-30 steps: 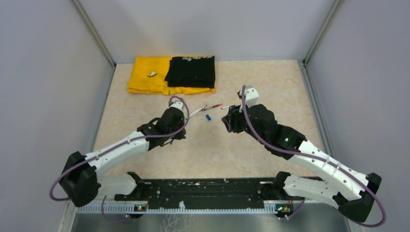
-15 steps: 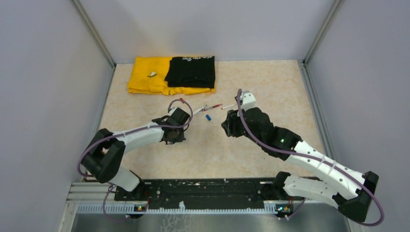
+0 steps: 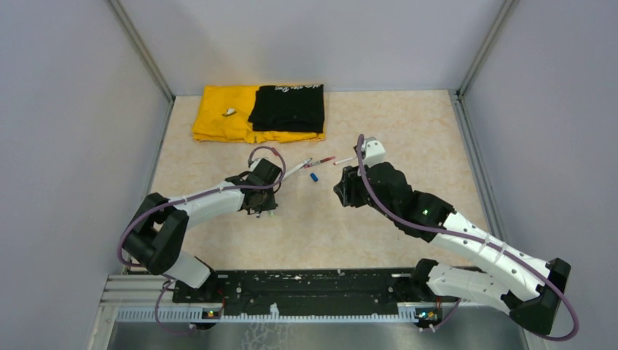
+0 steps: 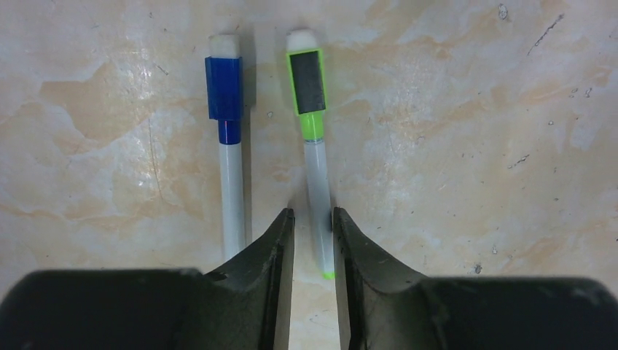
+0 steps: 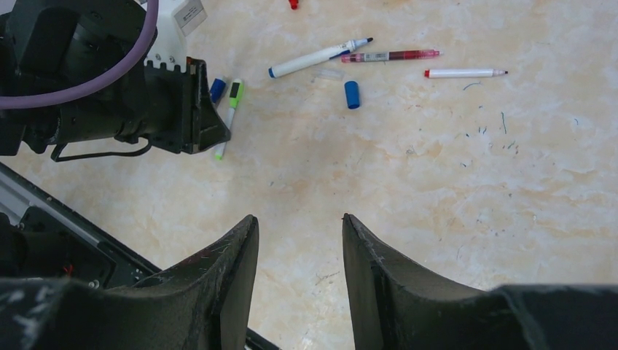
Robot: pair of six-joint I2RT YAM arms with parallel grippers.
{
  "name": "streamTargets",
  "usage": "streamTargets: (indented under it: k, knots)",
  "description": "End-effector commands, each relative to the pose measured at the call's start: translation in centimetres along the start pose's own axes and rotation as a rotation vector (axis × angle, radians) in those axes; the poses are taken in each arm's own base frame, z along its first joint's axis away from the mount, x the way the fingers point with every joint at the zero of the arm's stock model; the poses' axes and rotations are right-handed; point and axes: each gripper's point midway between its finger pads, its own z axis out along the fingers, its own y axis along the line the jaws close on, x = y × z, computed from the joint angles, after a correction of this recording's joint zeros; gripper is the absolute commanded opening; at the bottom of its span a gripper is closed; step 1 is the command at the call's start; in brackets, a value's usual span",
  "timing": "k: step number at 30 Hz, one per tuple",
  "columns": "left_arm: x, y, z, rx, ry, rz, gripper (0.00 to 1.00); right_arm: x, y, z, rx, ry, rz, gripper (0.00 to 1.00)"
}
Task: Insert the pens into the pen caps
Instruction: Place the pen at the center of the board, then pick up the pen from the center of the board.
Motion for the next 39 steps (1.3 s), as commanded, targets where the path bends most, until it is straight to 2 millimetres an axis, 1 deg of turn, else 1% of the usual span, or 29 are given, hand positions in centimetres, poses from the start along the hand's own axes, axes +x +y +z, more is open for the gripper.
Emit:
streamTargets:
  k: [1, 4, 6, 9, 12, 15, 18, 20, 23, 28, 31, 34, 37, 38, 39]
  knots:
    - [1.6, 1.4, 0.3, -0.037, 0.049, 0.015, 0.32, -1.3, 0.9, -0.3, -0.034, -0.036, 0.012, 0.45]
    - [0.9, 1.3, -0.2, -0.03, 0.028, 0.014, 0.35, -1.5, 1.2, -0.4, -0.043, -0.032, 0.012, 0.45]
    - [0.1, 1.0, -0.9, -0.019, 0.011, 0.012, 0.36, -1.8, 1.4, -0.4, -0.05, -0.034, 0.013, 0.45]
    - [-2.8, -0.1, -3.0, 0.016, -0.049, 0.006, 0.37, -2.3, 1.6, -0.6, -0.056, -0.046, 0.017, 0.45]
    - [-6.8, -1.5, -6.2, 0.069, -0.162, 0.005, 0.4, -2.6, 1.6, -0.5, -0.052, -0.052, 0.018, 0.45]
    - [-10.5, -2.4, -9.6, 0.132, -0.293, 0.017, 0.45, -2.5, 1.6, -0.2, -0.046, -0.045, 0.018, 0.45]
    - [-12.7, -3.2, -11.9, 0.211, -0.379, 0.053, 0.48, -2.3, 1.6, 0.3, -0.033, -0.026, 0.015, 0.45]
    - [-13.3, -3.5, -12.4, 0.256, -0.4, 0.076, 0.5, -2.1, 1.6, 0.6, -0.023, -0.006, 0.012, 0.45]
    - [-13.4, -4.1, -12.1, 0.321, -0.392, 0.129, 0.52, -1.5, 1.2, 1.3, -0.002, 0.045, 0.015, 0.45]
    - [-14.0, -5.5, -11.7, 0.403, -0.39, 0.22, 0.57, 0.3, 0.3, 2.9, 0.013, 0.153, 0.048, 0.45]
    - [-14.6, -6.9, -11.3, 0.465, -0.384, 0.291, 0.58, 0.9, -0.6, 3.6, 0.034, 0.178, 0.079, 0.45]
    - [-15.4, -7.6, -9.9, 0.48, -0.366, 0.351, 0.61, 1.2, -1.1, 3.8, 0.047, 0.184, 0.087, 0.45]
    - [-15.9, -8.4, -7.6, 0.499, -0.294, 0.35, 0.6, 1.6, -1.2, 3.9, 0.048, 0.197, 0.085, 0.45]
    - [-15.9, -9.0, -7.0, 0.516, -0.269, 0.361, 0.59, 1.8, -1.2, 3.9, 0.044, 0.2, 0.085, 0.45]
    - [-15.7, -9.5, -6.0, 0.53, -0.249, 0.382, 0.59, 2.0, -1.2, 3.9, 0.041, 0.207, 0.086, 0.45]
